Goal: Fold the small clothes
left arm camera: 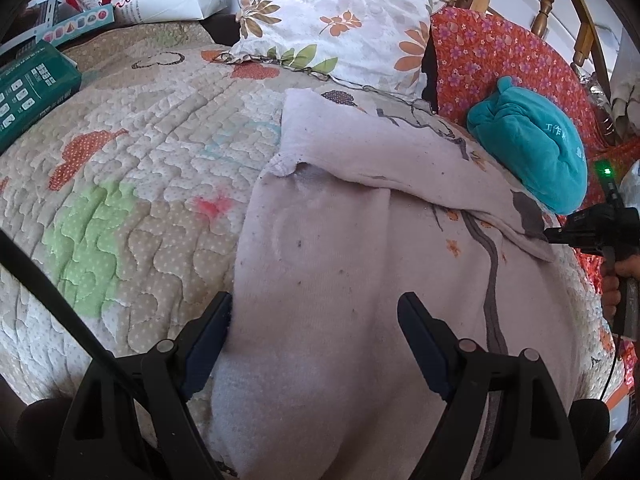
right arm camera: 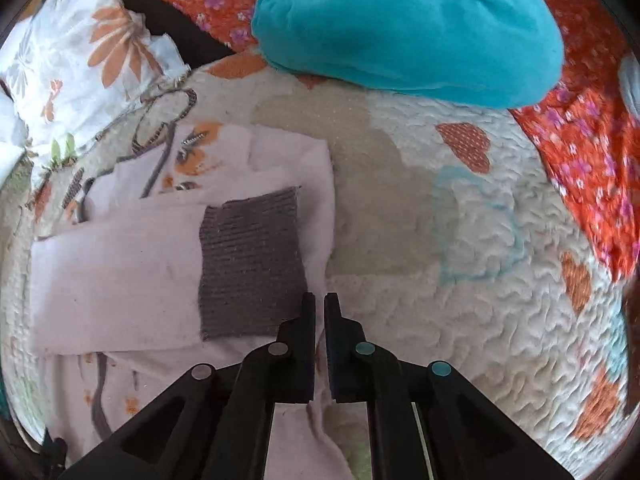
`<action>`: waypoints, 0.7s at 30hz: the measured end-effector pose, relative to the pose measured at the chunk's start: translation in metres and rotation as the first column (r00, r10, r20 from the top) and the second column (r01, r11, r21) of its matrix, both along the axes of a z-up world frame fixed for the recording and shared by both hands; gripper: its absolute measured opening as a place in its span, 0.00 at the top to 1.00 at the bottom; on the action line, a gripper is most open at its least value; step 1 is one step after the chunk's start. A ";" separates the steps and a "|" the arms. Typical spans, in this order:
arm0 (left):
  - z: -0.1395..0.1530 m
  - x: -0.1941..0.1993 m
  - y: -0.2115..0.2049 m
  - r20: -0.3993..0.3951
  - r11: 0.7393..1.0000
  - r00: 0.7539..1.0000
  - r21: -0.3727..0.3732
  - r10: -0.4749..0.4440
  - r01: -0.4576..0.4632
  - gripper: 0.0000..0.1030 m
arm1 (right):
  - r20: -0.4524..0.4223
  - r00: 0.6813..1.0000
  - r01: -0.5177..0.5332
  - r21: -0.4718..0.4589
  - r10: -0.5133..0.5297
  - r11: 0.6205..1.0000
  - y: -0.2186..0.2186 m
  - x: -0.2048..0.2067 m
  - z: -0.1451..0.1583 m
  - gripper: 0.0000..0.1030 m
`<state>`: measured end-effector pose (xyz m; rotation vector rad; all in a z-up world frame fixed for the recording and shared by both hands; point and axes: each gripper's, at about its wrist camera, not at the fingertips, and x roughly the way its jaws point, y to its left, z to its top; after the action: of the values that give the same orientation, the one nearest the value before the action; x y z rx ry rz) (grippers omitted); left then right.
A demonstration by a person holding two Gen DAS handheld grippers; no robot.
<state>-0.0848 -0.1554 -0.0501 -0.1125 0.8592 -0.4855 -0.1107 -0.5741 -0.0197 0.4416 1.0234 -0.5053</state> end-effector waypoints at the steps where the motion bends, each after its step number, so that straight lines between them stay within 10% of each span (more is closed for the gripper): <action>1: 0.001 -0.001 0.000 0.005 1.000 1.000 0.003 0.000 0.000 0.20 | 0.030 1.000 0.008 0.006 -0.008 1.000 0.003 -0.007 0.004 0.94; 6: 0.000 -0.002 -0.003 0.018 1.000 1.000 0.030 -0.001 0.000 0.20 | 0.153 0.988 0.039 -0.071 -0.028 0.997 0.024 -0.054 0.020 0.44; 14: 0.028 -0.018 0.002 0.112 0.998 0.993 0.054 0.034 -0.040 0.20 | 0.080 0.997 0.011 0.019 -0.013 1.000 0.048 -0.106 -0.013 0.47; 21: 0.032 0.008 0.012 0.020 0.994 0.999 0.102 0.036 -0.038 0.20 | 0.087 0.993 0.079 0.047 -0.082 0.996 0.044 -0.133 -0.021 0.45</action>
<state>-0.0766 -0.1436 -0.0182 -0.0300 0.8610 -0.4062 -0.2435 -0.5304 -0.0411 0.5416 0.9350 -0.5314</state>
